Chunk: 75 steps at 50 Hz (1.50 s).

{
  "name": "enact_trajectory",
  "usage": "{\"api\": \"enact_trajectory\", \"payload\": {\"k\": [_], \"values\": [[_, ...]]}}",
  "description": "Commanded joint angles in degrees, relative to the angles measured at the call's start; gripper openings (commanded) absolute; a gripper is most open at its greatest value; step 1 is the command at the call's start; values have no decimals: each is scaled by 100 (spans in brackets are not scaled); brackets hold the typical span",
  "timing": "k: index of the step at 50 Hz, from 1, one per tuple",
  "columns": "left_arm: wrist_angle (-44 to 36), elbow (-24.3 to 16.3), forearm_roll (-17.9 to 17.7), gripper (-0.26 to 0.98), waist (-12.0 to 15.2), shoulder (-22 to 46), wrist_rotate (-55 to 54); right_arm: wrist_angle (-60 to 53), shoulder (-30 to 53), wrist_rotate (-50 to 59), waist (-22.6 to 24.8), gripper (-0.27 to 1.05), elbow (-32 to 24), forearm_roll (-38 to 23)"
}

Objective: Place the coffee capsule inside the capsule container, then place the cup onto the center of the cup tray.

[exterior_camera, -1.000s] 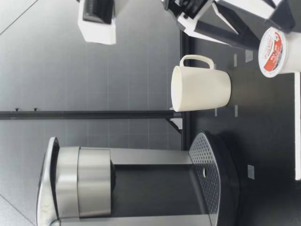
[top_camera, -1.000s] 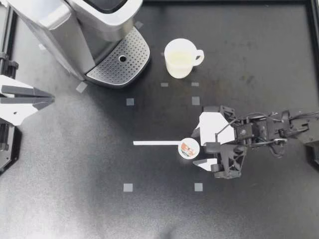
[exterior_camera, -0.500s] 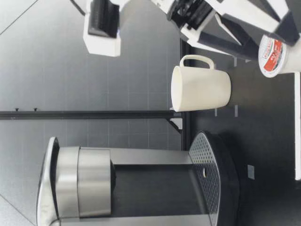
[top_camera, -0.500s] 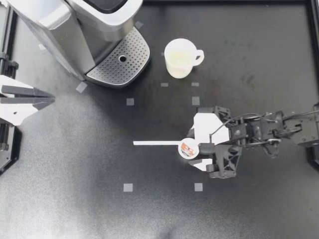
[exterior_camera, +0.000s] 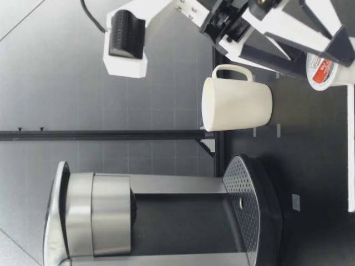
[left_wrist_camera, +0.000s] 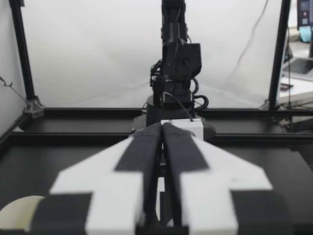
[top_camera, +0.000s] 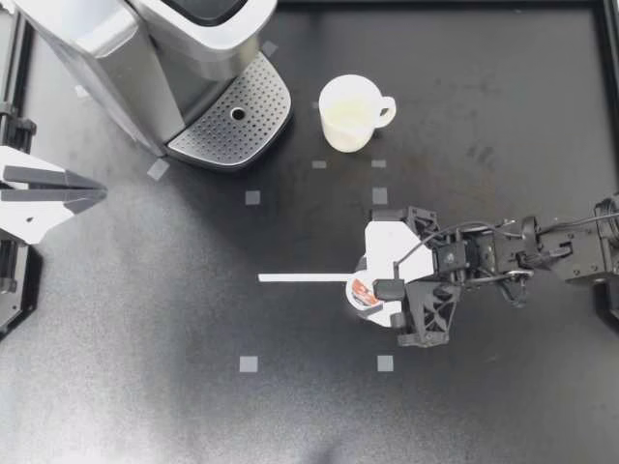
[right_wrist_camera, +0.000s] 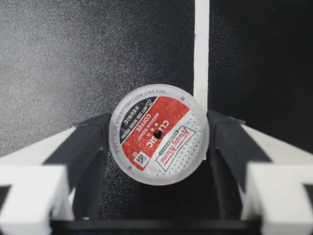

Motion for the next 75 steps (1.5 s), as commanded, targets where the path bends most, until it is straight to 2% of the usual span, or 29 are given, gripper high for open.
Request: {"api": "enact_trajectory", "payload": {"k": [1,6,11,22,27,34,38,41,43,44,48,54,61,64,66,75], "values": [[-18,-114,0,14,9,88,-26,-9,-246,18,-35,54,-114,0],[114,-272,-79,14,9,281,-62,-9,-378,35,-35,55,-105,0],[686,-686,-272,14,62,686,-62,-70,-615,70,-35,55,-70,9],[3384,-2250,-343,14,387,1828,-62,-413,-1248,132,-35,55,141,62],[4667,-2962,-193,14,448,2320,-70,-703,-1415,176,-35,55,308,88],[6284,-3999,387,14,448,3103,-255,-1011,-1556,466,-35,55,510,334],[7075,-4456,1011,14,360,3524,-580,-1081,-1600,510,-35,55,545,316],[7638,-4737,1705,14,176,3823,-958,-1099,-1626,510,-35,55,571,316],[8016,-4904,2241,14,9,4008,-1257,-1107,-1635,510,-44,55,589,308],[8288,-5019,2698,14,-132,4131,-1494,-1116,-1635,510,-35,55,598,316],[8947,-5221,3902,14,-563,4465,-2065,-1143,-1617,510,-35,55,633,308],[9686,-5238,5555,14,-1134,4825,-2549,-1187,-1617,492,-35,55,650,308],[10310,-4896,7260,14,-1626,5361,-2795,-1187,-1635,457,-44,55,668,281],[10547,-4772,7787,14,-1705,5607,-2874,-1195,-1635,457,-35,55,677,281],[10644,-4720,7998,14,-1740,5766,-2900,-1195,-1635,457,-35,55,686,281],[10758,-4579,8402,14,-1740,6073,-3032,-1204,-1635,466,-35,55,729,281]]}}
